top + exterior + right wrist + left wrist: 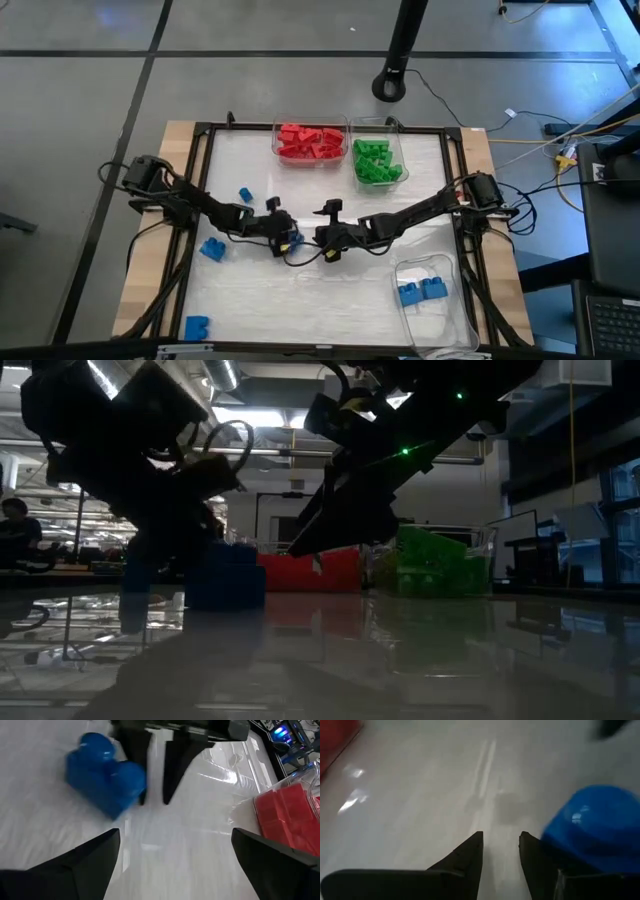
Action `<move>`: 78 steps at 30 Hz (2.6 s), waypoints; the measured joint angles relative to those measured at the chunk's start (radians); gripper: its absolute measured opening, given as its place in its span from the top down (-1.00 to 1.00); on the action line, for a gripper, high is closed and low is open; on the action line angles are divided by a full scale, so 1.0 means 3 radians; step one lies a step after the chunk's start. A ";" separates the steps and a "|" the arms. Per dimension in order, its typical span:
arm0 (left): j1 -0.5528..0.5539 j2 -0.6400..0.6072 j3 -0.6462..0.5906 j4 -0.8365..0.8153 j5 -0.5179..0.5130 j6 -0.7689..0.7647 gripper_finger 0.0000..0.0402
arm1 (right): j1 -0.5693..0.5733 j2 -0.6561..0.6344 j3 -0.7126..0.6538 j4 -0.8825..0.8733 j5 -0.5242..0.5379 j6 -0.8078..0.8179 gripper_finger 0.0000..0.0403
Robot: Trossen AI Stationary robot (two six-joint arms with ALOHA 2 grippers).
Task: Sort blocks
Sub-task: Put the blue game piece into the bottom transparent bin
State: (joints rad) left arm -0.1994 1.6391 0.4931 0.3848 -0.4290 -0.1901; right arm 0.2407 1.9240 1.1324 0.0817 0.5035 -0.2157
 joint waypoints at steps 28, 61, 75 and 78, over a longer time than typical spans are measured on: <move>-0.0906 -0.0865 -0.0252 -0.1034 0.0009 -0.0911 0.42 | 0.0002 0.0433 -0.0001 0.1175 -0.0862 -0.0153 -0.89; -0.0989 -0.0868 -0.0367 -0.0720 -0.0118 -0.0823 0.42 | -0.0019 0.0834 0.0000 0.1505 -0.1016 -0.0377 0.33; -0.0992 -0.0868 -0.0367 -0.0726 -0.0119 -0.0825 0.42 | 0.0240 0.0068 -0.0004 0.0365 -0.0807 -0.0326 0.31; -0.0992 -0.0868 -0.0367 -0.0725 -0.0119 -0.0829 0.42 | 0.0380 -0.0241 -0.0004 -0.0037 -0.0662 -0.0216 0.31</move>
State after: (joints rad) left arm -0.4969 1.3788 0.3828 0.1673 -0.4648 -0.4387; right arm 0.3547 1.8517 1.1313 0.0705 0.3048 -0.2806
